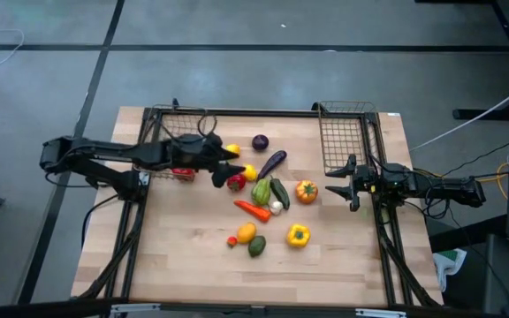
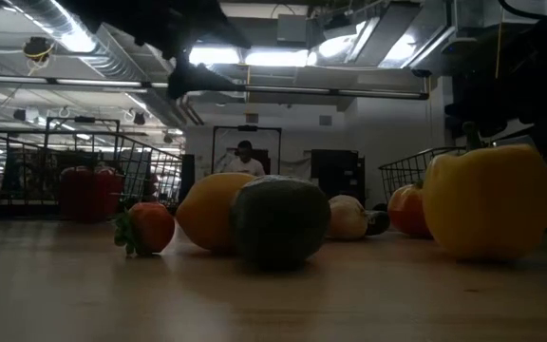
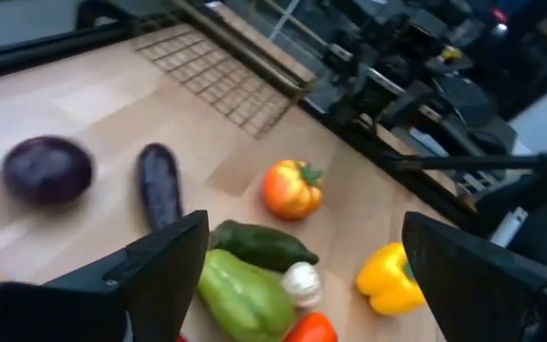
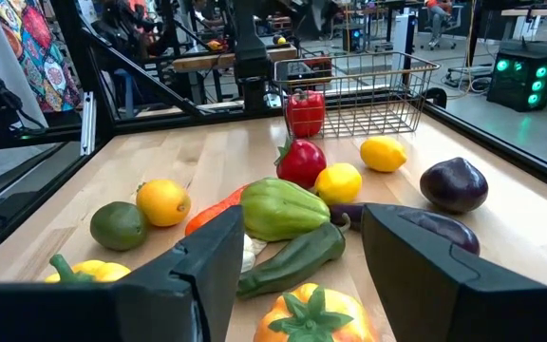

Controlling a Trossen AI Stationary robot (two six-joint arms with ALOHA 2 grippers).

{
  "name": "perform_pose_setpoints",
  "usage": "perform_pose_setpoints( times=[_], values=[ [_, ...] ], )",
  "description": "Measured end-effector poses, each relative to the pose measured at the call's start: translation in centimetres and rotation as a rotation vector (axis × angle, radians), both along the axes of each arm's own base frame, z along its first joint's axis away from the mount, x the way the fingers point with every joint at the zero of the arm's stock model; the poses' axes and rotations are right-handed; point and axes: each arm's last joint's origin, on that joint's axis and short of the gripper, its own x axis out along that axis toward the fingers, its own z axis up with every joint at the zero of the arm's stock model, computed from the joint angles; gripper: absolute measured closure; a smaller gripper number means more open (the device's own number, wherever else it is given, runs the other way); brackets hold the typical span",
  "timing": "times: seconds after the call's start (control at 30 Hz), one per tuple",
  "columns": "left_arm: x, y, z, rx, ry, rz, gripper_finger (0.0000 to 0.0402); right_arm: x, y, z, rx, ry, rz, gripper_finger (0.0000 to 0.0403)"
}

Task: Sort produce into baskets
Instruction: Put the orange carrot into the left gold wire basket

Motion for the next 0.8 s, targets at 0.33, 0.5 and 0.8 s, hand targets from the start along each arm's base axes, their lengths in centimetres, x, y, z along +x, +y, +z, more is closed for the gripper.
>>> perform_pose_setpoints(
  times=[0.33,0.5,0.8],
  values=[
    [2.9,-3.6,-1.1,0.145,-0.091,-0.178,0.0054,0.0,0.0,0.0,0.0,0.0,0.001,0.0189],
    [4.2,-5.7,-2.5,0.26,-0.095,-0.276,0.0054,0.0,0.0,0.0,0.0,0.0,0.001,0.0189],
    [5.6,-8.3,-6.9,0.36,0.056,-0.37,0.0054,0.0,0.0,0.0,0.0,-0.001,0.0,0.0189]
  ],
)
